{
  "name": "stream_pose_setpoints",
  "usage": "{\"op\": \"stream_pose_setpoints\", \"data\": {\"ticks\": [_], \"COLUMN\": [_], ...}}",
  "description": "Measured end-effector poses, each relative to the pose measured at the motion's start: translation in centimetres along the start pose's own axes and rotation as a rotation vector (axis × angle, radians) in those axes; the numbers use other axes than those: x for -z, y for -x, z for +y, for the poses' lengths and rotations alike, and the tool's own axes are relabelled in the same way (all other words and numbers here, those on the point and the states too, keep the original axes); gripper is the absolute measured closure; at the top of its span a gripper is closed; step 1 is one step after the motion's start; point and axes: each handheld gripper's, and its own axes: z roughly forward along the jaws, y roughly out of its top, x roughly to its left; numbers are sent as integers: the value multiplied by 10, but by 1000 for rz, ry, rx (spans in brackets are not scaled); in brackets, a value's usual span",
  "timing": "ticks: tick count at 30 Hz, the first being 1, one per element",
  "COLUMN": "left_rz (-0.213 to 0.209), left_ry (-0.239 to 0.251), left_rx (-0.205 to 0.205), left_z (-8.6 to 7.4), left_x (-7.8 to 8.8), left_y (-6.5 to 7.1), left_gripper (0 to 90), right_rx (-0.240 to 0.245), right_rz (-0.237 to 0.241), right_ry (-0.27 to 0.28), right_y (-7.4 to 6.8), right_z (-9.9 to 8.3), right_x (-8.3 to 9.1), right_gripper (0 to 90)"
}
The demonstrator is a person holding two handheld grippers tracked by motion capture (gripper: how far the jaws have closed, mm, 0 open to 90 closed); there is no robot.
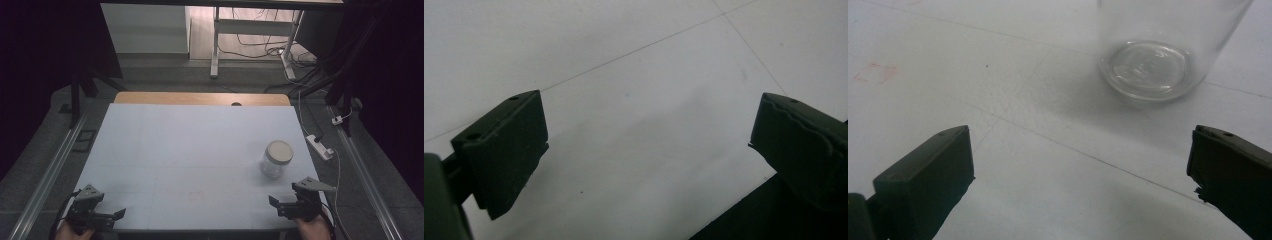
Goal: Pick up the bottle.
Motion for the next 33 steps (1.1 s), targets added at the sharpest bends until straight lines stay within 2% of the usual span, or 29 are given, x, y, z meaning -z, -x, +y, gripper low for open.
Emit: {"op": "stream_pose_setpoints", "data": {"ticks": [11, 17, 22, 30, 33], "left_rz": [-5, -7, -9, -10, -10], "left_ry": [5, 3, 4, 0, -2], "left_rx": [7, 11, 18, 20, 19], "left_z": [0, 0, 0, 0, 0], "left_x": [0, 0, 0, 0, 0], "left_y": [-1, -1, -2, -2, -2], "left_gripper": [28, 28, 27, 27, 27], "right_rx": [18, 36, 7, 16, -9], "right_rz": [7, -7, -8, -33, -36], "right_ry": [19, 15, 16, 18, 19], "right_y": [-1, -1, 1, 5, 8], "right_z": [7, 10, 15, 23, 25], "right_x": [-2, -5, -9, -15, -17], "right_gripper": [0, 0, 0, 0, 0]}}
